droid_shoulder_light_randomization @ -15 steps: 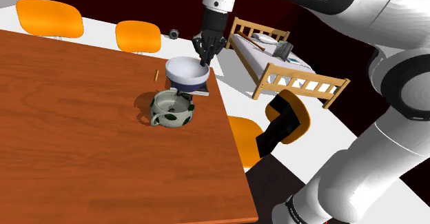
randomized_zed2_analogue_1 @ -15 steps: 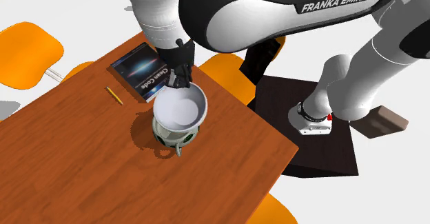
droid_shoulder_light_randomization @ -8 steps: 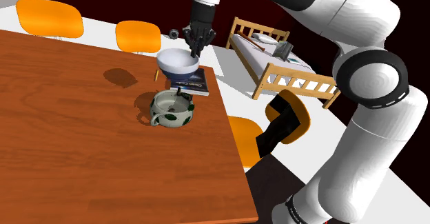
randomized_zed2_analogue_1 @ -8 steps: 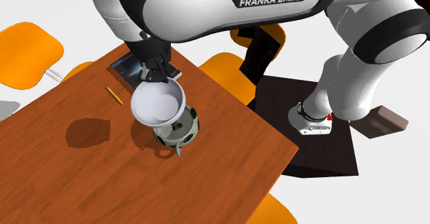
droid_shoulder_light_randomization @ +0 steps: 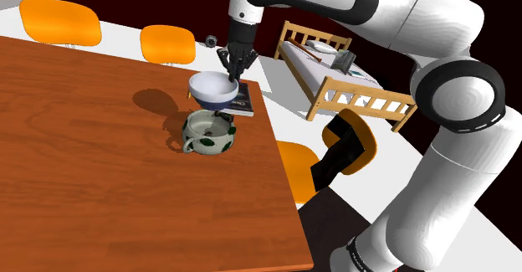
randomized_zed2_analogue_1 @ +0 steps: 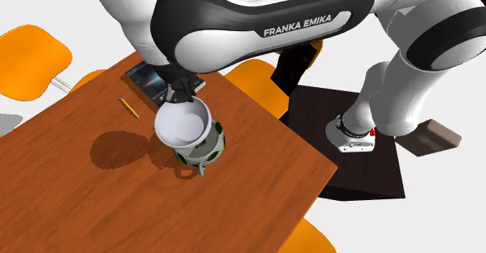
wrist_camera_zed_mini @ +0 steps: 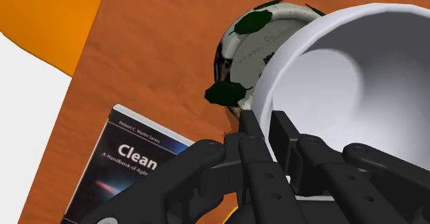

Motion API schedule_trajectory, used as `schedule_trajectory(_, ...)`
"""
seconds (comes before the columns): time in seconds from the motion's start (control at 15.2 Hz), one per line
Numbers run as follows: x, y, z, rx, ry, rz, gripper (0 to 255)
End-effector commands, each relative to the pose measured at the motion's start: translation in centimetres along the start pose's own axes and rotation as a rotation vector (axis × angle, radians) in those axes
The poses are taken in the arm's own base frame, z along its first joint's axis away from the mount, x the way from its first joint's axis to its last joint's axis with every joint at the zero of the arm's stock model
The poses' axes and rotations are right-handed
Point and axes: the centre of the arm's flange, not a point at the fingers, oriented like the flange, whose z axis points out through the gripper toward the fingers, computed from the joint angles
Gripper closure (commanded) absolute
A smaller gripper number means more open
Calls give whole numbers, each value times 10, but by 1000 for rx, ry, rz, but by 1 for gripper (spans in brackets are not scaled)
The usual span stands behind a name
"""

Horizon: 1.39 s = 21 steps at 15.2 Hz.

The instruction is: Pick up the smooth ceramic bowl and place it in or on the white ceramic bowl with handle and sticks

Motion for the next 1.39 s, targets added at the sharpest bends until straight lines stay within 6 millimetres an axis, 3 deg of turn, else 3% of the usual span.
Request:
schedule_trajectory(0.0,0,0,10,0,1,0,255)
schedule_trajectory(0.66,1,-1,63,0,1,0,255)
schedule_trajectory(1.12,1,-1,63,0,1,0,255)
schedule_trajectory(1.19,1,-1,63,0,1,0,0)
schedule_trajectory(1.32,1,-1,63,0,1,0,0)
